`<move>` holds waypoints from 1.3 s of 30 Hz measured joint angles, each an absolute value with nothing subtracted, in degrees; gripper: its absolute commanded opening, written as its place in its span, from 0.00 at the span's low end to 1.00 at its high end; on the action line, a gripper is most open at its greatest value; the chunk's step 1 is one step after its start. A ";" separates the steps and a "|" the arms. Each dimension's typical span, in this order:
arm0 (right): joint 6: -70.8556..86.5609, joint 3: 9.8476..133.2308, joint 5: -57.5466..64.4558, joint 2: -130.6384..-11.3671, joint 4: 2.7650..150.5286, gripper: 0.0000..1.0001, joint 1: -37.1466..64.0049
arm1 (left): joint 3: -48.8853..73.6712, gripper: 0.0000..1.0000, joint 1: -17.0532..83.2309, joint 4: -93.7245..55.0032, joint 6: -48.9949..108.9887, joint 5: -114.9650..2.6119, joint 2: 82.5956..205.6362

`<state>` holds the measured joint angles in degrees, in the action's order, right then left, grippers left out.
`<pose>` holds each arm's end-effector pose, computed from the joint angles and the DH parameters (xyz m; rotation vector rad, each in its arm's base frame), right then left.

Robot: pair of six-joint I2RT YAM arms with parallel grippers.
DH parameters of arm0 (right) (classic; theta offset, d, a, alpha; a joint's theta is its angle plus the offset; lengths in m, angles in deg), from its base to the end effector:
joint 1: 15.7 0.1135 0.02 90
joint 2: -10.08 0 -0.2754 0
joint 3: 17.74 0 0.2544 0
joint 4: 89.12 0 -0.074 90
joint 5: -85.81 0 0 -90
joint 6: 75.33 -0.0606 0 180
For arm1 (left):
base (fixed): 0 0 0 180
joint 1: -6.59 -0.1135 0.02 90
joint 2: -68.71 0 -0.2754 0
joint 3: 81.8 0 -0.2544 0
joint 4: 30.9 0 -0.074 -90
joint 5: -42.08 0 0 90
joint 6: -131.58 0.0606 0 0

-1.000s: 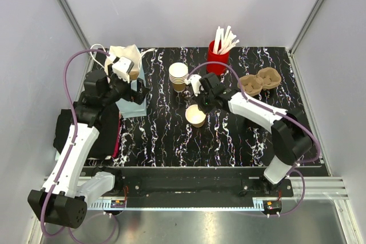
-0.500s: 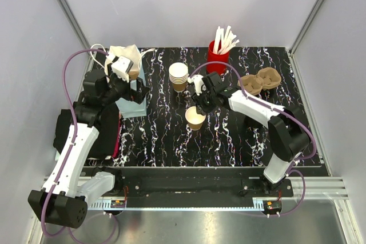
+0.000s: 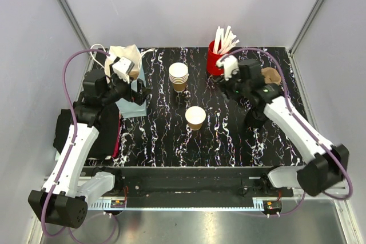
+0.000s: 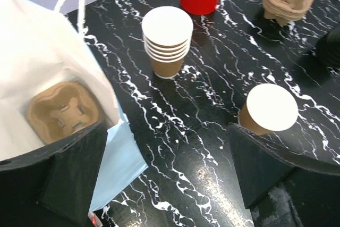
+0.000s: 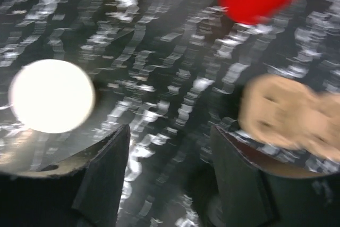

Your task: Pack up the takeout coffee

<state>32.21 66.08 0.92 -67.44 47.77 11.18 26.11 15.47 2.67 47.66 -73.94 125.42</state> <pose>0.2838 0.1499 0.3298 -0.8836 2.0331 0.1889 0.2292 -0.0627 0.3711 0.5491 1.7988 -0.4613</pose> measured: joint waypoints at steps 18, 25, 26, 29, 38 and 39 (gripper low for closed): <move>45.41 48.18 -2.97 -58.10 39.24 0.52 -2.94 | 26.11 0.99 15.47 2.77 47.71 -78.72 124.89; 46.50 46.41 -2.54 -59.66 40.23 0.46 -5.33 | 26.11 0.99 15.47 2.77 47.73 -79.25 124.89; 46.61 46.01 -2.34 -60.01 40.45 0.45 -5.57 | 26.13 0.99 15.47 2.77 47.73 -79.29 124.89; 46.96 45.09 -1.60 -60.86 41.06 0.41 -6.09 | 26.15 0.99 15.47 2.77 47.73 -79.38 124.89; 47.49 44.53 -0.46 -62.15 42.41 0.26 -7.42 | 26.32 0.99 15.47 2.75 47.73 -79.42 124.89; 47.46 44.53 -0.22 -62.15 42.50 0.24 -7.58 | 26.46 0.99 15.47 2.71 47.73 -79.44 124.89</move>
<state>47.46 44.53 -0.22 -62.15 42.50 -7.58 26.46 15.47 2.71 47.73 -79.44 124.89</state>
